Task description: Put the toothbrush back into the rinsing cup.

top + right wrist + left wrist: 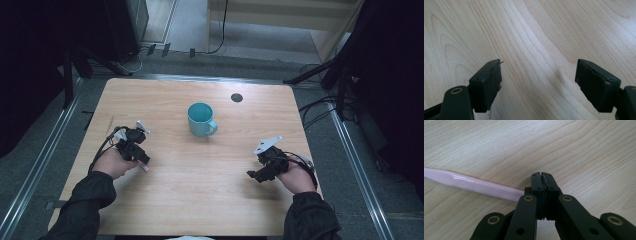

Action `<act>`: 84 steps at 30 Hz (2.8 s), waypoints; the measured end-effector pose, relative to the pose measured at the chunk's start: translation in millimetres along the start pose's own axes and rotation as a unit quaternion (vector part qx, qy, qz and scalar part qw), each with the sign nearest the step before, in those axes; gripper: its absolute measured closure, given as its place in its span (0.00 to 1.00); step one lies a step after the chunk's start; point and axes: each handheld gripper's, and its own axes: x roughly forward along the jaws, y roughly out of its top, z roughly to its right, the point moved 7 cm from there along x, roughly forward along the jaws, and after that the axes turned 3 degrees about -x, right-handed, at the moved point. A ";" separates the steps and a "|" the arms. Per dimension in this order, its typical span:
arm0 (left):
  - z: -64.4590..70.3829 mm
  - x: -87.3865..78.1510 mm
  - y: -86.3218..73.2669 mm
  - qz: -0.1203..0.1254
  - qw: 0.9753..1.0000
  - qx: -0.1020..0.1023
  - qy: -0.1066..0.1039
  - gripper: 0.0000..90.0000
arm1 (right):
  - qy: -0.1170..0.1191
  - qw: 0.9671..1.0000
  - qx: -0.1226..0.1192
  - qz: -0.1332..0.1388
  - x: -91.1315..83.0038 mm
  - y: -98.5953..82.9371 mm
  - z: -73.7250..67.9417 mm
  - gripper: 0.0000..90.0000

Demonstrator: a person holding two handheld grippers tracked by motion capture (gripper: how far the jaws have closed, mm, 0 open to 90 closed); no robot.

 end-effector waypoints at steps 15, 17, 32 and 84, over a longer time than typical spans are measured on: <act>-20.6 -7.1 -13.4 -0.011 1.000 -0.023 0.002 0.98 | -0.003 1.000 -0.001 0.002 -0.8 0.8 0.5 0.24; -22.8 -7.9 -15.6 -0.012 1.000 -0.027 0.005 0.97 | -0.003 1.000 0.000 0.002 -0.6 1.0 0.5 0.24; -39.5 -12.6 -31.3 -0.017 0.998 -0.062 0.014 0.96 | 0.003 1.000 -0.011 0.002 3.7 8.6 1.2 0.24; -61.5 -12.5 -8.8 -0.002 0.988 -0.132 0.079 0.88 | 0.004 1.000 0.001 -0.003 3.7 4.6 -1.5 0.24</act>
